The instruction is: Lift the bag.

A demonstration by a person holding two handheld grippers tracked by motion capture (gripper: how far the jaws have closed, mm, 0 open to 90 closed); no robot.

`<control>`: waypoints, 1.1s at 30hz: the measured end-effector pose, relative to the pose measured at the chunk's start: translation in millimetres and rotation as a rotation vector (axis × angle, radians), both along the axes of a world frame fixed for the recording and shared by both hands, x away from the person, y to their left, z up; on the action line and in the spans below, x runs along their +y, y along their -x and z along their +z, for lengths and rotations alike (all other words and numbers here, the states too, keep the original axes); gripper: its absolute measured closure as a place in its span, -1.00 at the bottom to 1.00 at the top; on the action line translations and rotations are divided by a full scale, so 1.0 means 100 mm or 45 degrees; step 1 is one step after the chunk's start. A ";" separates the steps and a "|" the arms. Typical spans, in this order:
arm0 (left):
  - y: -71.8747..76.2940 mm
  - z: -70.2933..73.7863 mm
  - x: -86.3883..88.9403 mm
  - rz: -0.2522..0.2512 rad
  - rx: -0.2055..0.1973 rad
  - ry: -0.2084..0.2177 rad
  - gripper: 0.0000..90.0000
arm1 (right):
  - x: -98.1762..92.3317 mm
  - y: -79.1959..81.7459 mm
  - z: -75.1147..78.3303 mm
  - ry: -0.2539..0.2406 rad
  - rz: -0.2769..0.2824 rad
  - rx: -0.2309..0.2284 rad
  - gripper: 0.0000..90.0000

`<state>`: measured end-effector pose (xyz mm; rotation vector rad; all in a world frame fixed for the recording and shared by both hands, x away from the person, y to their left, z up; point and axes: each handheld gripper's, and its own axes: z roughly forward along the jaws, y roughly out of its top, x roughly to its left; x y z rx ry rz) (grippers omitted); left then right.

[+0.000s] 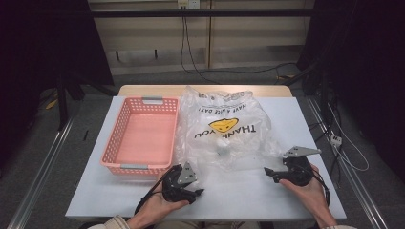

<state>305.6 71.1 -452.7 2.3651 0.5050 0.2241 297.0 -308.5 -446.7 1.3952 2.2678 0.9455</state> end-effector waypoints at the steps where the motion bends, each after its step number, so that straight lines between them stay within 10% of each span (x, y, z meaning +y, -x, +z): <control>1: -0.01 -0.01 0.01 0.010 0.040 0.027 -0.08 | -0.01 0.00 -0.01 0.010 -0.002 0.010 -0.05; 10: -0.02 0.01 0.05 0.031 0.113 0.040 0.34 | -0.11 0.05 -0.05 0.032 0.009 0.069 0.11; 16: -0.04 0.04 0.10 0.034 0.146 0.033 0.99 | -0.15 0.07 -0.07 0.050 -0.015 0.081 -0.04; 21: -0.03 0.14 0.12 0.003 0.144 0.127 1.00 | -0.12 0.07 -0.04 0.011 0.031 0.106 0.86; 33: -0.12 0.74 0.15 -0.006 0.005 0.387 1.00 | -0.12 -0.04 0.37 -0.198 0.065 -0.088 1.00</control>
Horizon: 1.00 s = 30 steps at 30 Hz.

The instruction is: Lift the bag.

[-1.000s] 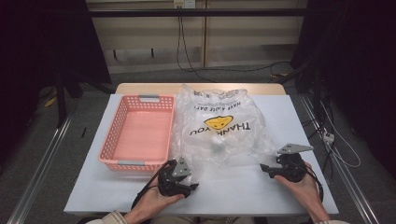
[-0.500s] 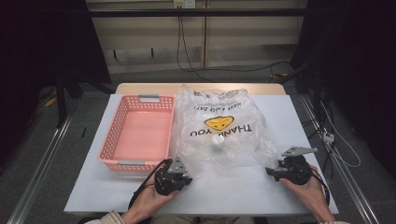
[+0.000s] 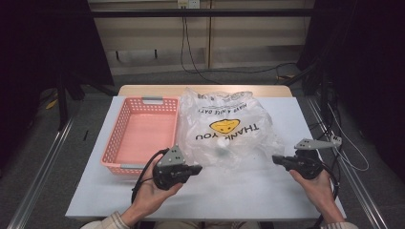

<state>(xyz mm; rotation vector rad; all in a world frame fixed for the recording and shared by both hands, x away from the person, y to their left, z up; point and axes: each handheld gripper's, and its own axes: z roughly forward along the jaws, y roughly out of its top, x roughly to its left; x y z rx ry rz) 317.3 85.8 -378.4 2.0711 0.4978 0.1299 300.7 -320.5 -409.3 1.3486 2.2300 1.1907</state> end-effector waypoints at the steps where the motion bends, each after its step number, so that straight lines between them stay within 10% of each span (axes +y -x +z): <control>1: -0.02 0.05 0.00 0.008 -0.018 0.016 1.00 | 0.01 -0.02 0.05 -0.008 0.004 -0.023 1.00; 30: -0.49 1.45 0.29 0.157 -0.317 0.389 1.00 | 0.05 -0.56 1.63 -0.218 -0.027 -0.526 1.00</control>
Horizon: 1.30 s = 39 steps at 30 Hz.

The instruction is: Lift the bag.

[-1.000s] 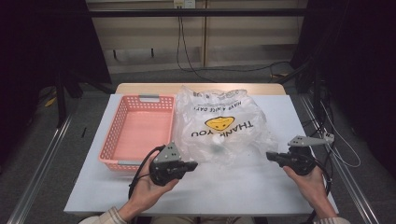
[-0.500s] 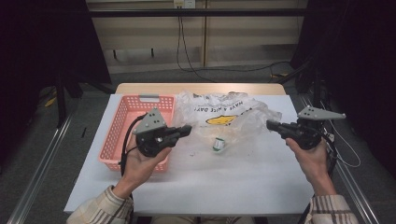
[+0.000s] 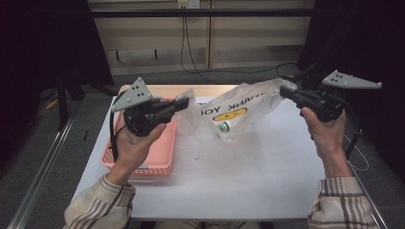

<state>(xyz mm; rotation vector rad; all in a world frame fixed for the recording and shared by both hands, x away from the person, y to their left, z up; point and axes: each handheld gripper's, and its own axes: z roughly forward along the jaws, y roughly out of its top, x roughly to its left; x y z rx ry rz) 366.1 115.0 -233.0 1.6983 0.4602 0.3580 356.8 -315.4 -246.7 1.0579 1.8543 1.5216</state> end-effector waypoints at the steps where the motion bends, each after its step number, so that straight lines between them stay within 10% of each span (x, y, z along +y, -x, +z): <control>1: -0.01 0.05 0.00 0.027 -0.009 0.008 1.00 | 0.00 -0.01 0.06 -0.006 -0.005 -0.017 1.00; 12: -0.14 0.56 0.06 0.073 -0.081 0.099 1.00 | 0.02 -0.11 0.51 -0.064 -0.011 -0.151 1.00; 23: -0.19 0.74 0.15 0.114 -0.098 0.095 1.00 | -0.08 -0.12 0.82 -0.084 -0.037 -0.211 1.00; 39: -0.60 0.11 0.00 0.199 0.051 -0.046 1.00 | -0.15 -0.51 0.19 -0.014 -0.127 0.005 1.00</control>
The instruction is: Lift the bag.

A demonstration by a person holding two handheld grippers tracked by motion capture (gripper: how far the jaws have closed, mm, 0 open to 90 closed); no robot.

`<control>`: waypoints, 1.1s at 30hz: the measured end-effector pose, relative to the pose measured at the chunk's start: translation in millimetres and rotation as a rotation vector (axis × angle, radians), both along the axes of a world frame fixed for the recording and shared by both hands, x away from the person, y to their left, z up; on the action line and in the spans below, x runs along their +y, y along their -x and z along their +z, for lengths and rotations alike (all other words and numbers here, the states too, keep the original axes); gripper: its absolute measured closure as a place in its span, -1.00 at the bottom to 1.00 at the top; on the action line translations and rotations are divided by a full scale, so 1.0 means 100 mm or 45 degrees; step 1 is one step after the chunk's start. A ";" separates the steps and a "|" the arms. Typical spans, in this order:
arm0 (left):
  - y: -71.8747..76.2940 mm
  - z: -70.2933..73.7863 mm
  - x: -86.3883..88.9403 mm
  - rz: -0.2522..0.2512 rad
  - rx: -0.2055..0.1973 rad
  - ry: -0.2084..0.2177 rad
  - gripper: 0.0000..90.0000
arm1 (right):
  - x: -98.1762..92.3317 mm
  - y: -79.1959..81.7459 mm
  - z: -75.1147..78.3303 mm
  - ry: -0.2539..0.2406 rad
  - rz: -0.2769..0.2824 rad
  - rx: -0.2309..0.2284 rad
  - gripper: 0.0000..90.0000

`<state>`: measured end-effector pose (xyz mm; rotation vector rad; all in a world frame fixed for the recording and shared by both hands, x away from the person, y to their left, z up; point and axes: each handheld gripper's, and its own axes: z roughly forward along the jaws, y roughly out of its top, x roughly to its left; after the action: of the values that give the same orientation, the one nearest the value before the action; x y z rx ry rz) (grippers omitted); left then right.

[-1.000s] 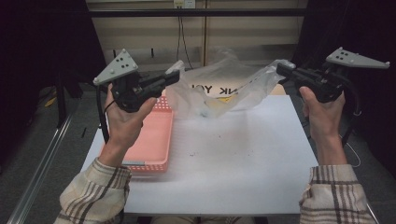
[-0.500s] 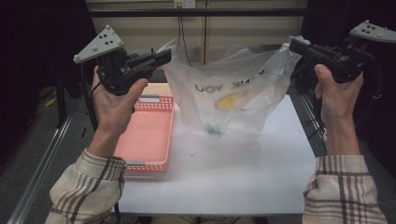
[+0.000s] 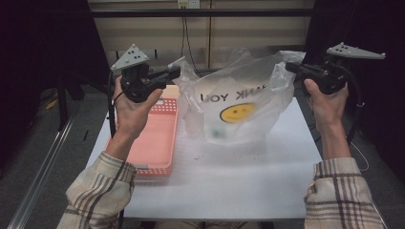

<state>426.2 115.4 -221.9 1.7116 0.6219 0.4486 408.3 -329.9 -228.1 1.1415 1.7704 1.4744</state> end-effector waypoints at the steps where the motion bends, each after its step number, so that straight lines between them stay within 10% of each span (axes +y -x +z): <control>1: -0.02 -0.04 -0.01 0.012 0.002 -0.017 1.00 | 0.01 -0.03 -0.03 0.008 -0.005 0.017 1.00; 21: -0.55 -1.04 0.01 0.094 0.280 -0.143 0.98 | 0.21 -0.52 -1.08 0.072 -0.007 0.282 0.99; 33: -0.39 -0.88 0.02 0.134 0.226 -0.078 -0.39 | 0.21 -0.43 -1.01 0.040 0.004 0.282 -0.04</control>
<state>465.5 117.3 -309.7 1.7951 0.8373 0.3950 451.2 -309.2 -329.5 1.3297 1.9353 1.3599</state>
